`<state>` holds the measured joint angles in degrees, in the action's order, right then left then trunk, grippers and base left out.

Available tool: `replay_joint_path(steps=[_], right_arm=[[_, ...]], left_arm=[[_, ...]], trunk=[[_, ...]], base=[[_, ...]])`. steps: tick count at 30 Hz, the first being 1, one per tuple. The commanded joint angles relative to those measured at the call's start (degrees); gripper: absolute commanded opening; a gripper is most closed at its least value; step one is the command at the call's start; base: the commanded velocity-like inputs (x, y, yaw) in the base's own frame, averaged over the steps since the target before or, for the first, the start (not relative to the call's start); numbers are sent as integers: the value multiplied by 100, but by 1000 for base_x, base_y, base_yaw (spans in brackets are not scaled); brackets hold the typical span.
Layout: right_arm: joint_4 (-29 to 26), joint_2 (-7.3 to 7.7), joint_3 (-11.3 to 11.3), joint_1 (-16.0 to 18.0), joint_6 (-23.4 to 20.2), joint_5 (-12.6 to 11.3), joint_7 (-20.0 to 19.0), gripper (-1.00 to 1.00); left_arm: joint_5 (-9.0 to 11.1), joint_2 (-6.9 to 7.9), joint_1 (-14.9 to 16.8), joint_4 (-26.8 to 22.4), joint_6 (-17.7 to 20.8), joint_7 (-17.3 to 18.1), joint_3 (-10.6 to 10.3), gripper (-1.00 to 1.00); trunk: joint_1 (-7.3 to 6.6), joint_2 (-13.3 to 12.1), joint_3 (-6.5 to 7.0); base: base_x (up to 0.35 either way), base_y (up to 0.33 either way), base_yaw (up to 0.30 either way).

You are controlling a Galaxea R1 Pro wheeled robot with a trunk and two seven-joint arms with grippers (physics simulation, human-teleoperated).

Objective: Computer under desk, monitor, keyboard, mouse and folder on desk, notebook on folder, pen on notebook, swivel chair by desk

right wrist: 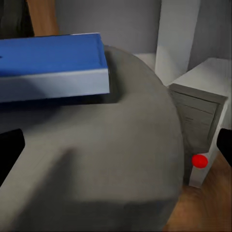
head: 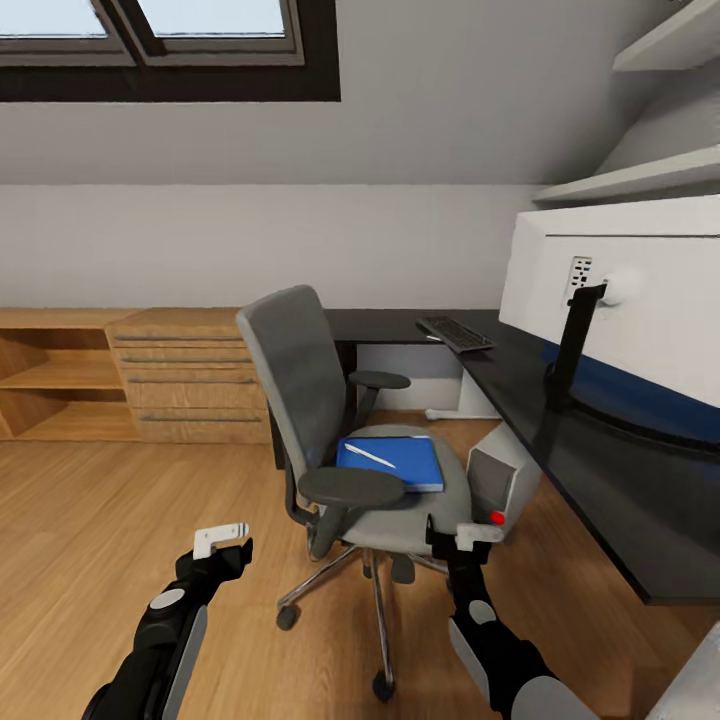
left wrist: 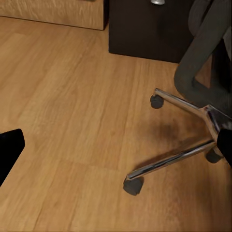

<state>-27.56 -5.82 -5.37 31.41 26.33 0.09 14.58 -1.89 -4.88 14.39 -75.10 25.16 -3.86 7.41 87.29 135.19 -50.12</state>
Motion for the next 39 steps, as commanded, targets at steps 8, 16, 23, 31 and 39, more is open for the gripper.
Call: replay_joint_path(steps=[8, 16, 23, 31, 39], right_arm=[[21, 32, 14, 5, 337, -31, 62, 100], [11, 388, 755, 9, 349, -805, -134, 100], [-12, 507, 855, 18, -191, -1766, -838, 100], [-60, 596, 875, 26, -838, -2754, -1551, 100], [-503, 859, 879, 31, -1555, -3761, -1662, 100]], left_arm=[[158, -8, 2, -345, 53, -1, 37, 100], [330, -2, 2, -422, 59, -10, 567, 100], [333, 7, 2, -428, 59, -10, 790, 100], [330, 31, 2, -419, 59, -10, 843, 100], [319, 35, 2, -411, 53, -16, 847, 100]], trunk=[[-1, 3, -3], [109, 203, -93], [262, 484, -219], [438, 805, -362], [459, 815, -540]], base=[[0, 0, -43], [0, 0, -2], [0, 0, 0], [0, 0, 0], [0, 0, 0]])
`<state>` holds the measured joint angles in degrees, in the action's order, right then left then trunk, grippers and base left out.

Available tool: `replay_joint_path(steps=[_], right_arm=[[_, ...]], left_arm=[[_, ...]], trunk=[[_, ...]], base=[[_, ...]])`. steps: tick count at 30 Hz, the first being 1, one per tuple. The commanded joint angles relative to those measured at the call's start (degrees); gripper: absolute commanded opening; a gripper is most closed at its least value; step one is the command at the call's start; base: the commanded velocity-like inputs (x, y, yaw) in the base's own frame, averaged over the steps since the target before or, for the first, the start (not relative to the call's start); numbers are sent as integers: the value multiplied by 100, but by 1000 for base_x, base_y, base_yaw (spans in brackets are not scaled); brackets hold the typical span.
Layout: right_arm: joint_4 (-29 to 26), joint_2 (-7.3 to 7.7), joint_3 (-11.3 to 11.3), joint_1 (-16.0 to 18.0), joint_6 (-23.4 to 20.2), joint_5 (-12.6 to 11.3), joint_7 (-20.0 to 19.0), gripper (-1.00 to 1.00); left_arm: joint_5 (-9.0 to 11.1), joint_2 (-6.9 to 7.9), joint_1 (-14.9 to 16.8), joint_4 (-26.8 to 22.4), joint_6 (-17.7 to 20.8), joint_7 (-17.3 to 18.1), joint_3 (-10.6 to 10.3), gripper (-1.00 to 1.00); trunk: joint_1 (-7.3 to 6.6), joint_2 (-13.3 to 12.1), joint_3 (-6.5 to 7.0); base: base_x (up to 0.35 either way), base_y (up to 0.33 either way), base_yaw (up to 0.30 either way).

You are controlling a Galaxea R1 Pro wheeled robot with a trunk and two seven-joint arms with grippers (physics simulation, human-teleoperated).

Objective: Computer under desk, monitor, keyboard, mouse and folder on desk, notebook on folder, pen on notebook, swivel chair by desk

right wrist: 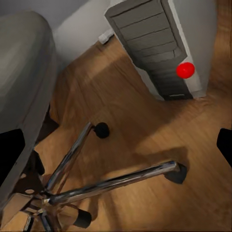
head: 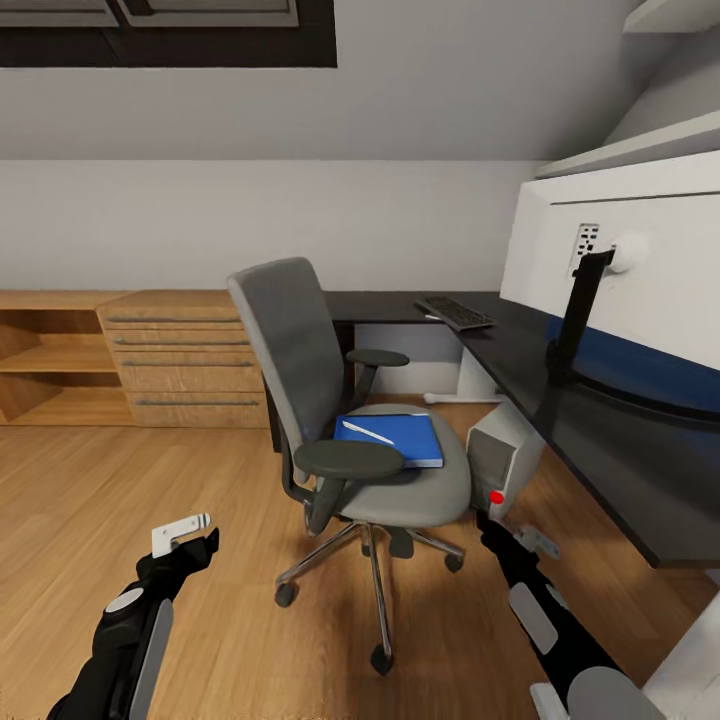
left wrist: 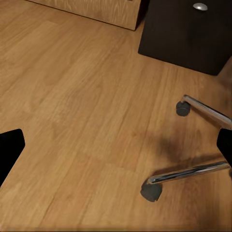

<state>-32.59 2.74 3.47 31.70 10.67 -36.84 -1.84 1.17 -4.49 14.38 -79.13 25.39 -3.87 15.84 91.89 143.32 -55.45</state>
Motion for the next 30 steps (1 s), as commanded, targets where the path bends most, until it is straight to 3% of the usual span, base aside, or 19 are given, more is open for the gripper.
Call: replay_joint_path(steps=[1, 4, 5, 9, 11, 15, 19, 23, 30], right_arm=[[-46, 44, -5, 3, -70, -175, -21, 100], [-193, 163, -3, 3, -258, -490, -22, 100], [-280, 222, 1, 3, -331, -702, -20, 100], [-384, 294, 43, 3, -407, -1143, -21, 100], [-424, 324, 77, 3, -428, -1524, -25, 100], [-417, 310, 63, 3, -330, -1669, -27, 100], [-476, 310, 28, -11, -227, -1655, -37, 100], [-451, 255, -56, -1, -175, -1536, -36, 100], [-425, 260, 58, 3, -230, -1563, -28, 100]], left_arm=[[12, -5, 3, -5, 26, -13, 1, 100], [5, -6, 3, 0, 5, -11, -5, 100], [2, -7, 3, 4, -3, -10, -7, 100], [-6, -8, 3, 9, -16, -9, -9, 100], [-10, -8, 3, 11, -24, -9, -10, 100], [-28, -8, 3, 11, -35, -4, -11, 100], [-67, -41, 3, -11, -1, -35, -44, 100], [-72, -151, 2, -101, -42, -53, 48, 100], [30, -116, 3, -176, -53, -39, 273, 100]], trunk=[[1, 4, -29], [1, 4, -29], [1, 4, -29], [1, 4, -29], [1, 4, -29], [1, 4, -29], [1, 4, -29], [1, 4, -29], [1, 4, -29]], base=[[0, 0, 0], [0, 0, 0], [0, 0, 0], [0, 0, 0], [0, 0, 0], [87, 0, 0], [180, 0, 0], [37, 0, 0], [88, 0, 0]])
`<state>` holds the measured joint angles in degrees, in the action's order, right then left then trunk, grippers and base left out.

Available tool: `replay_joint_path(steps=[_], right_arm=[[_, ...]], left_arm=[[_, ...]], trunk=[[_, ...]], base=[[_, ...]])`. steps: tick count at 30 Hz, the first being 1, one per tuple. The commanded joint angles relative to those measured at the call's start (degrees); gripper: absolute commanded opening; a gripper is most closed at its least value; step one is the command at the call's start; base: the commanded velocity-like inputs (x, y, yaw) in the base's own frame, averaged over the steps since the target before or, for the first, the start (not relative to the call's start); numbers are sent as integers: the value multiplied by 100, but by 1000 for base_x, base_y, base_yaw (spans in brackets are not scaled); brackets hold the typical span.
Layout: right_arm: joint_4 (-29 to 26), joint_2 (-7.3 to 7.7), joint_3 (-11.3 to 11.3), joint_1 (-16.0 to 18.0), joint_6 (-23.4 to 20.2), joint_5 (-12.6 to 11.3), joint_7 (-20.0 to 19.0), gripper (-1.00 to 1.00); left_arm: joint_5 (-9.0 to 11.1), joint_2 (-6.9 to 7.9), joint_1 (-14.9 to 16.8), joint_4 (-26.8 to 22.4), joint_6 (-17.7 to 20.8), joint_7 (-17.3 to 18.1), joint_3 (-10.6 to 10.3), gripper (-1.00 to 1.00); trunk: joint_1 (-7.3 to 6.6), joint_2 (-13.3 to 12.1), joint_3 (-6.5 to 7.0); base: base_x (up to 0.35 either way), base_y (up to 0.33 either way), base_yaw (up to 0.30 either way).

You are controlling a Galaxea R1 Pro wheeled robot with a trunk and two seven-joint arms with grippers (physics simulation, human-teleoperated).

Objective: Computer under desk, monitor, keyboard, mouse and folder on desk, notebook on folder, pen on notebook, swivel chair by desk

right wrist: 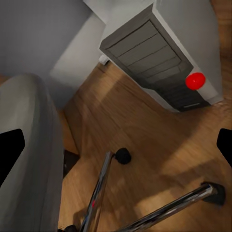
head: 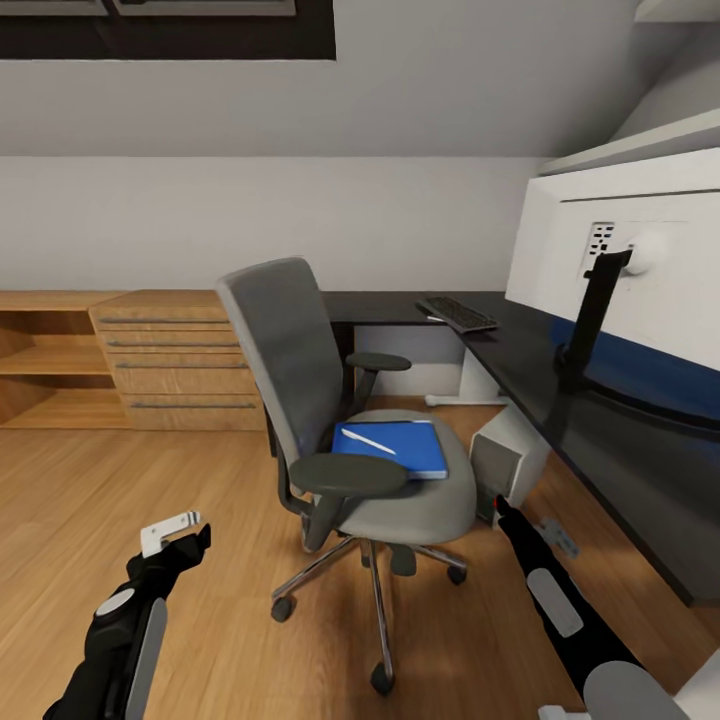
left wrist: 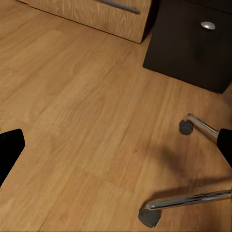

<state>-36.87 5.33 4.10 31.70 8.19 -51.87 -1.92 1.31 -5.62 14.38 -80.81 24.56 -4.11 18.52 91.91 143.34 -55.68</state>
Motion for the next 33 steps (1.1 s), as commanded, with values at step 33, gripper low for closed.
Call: replay_joint_path(steps=[33], right_arm=[[-1, 12, -5, 3, -284, -85, -16, 100]], left_arm=[[10, 8, 3, -137, 49, -2, 310, 100]], trunk=[[0, 2, -6]], base=[[121, 0, 0]])
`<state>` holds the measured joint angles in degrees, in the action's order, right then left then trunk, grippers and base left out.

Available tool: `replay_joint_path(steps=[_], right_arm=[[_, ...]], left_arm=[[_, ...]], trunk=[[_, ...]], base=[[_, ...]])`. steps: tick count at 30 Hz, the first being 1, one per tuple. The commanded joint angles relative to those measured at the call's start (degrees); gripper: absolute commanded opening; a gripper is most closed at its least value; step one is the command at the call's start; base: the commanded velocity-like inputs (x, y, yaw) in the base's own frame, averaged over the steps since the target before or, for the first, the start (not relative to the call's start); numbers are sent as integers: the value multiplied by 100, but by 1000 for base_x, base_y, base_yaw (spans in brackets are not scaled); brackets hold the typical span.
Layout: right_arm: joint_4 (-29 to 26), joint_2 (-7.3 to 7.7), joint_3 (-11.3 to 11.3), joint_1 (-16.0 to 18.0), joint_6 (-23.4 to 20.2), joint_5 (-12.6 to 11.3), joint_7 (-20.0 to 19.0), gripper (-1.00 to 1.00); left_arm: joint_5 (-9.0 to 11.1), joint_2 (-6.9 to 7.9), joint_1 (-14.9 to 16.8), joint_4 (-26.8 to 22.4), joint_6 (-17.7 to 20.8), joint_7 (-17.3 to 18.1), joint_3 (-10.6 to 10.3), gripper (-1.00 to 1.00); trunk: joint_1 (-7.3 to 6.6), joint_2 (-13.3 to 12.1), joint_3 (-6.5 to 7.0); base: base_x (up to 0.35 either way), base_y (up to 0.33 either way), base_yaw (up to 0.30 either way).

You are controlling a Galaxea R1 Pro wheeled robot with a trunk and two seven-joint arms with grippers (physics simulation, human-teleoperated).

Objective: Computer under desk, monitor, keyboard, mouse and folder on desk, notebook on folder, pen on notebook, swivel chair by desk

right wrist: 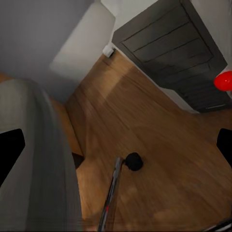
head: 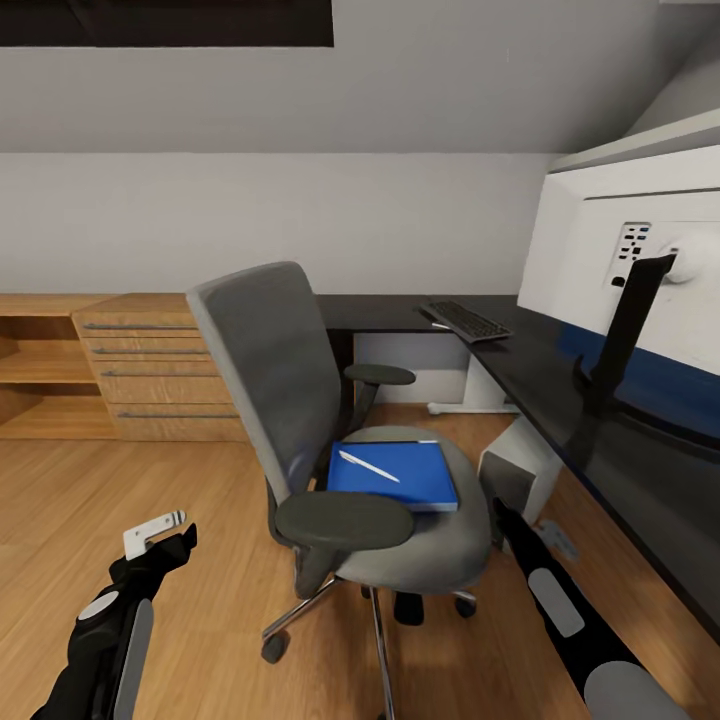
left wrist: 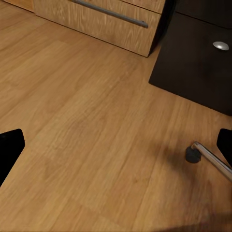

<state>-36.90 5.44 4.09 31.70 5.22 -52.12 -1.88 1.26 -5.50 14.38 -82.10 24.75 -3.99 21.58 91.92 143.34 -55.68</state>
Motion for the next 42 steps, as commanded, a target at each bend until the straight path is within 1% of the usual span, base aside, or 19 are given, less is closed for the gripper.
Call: replay_joint_path(steps=[1, 8, 11, 18, 35, 38, 42], right_arm=[[0, 1, -4, 3, -19, -60, -22, 100], [-15, 1, 2, 3, -111, -54, -168, 100], [-14, -1, 4, 3, -123, -53, -387, 100], [-18, -6, 4, 3, -126, -52, -450, 100], [-19, -24, -24, 3, -135, -44, -462, 100], [-19, -22, -146, 3, -135, -43, -462, 100], [-24, -21, -218, 3, -136, -43, -462, 100]], left_arm=[[14, -4, 3, -8, 30, -14, 4, 100], [14, -4, 3, -14, 30, -16, 4, 100], [14, -4, 3, -23, 30, -18, 4, 100], [14, -4, 3, -25, 30, -21, 4, 100], [7, -21, 3, -17, 39, -21, -4, 100], [6, -21, 3, -17, 39, -23, -4, 100], [6, -21, 3, -17, 39, -23, -4, 100]], trunk=[[-1, 2, -6], [-1, 2, -6], [-1, 2, -6], [-1, 2, -6], [-1, 2, -6], [-1, 2, -6], [-1, 2, -6]], base=[[5, 0, 0], [2, 0, 0], [0, 0, 0], [0, 0, 85], [0, 0, 260], [0, 0, 277], [0, 0, 277]])
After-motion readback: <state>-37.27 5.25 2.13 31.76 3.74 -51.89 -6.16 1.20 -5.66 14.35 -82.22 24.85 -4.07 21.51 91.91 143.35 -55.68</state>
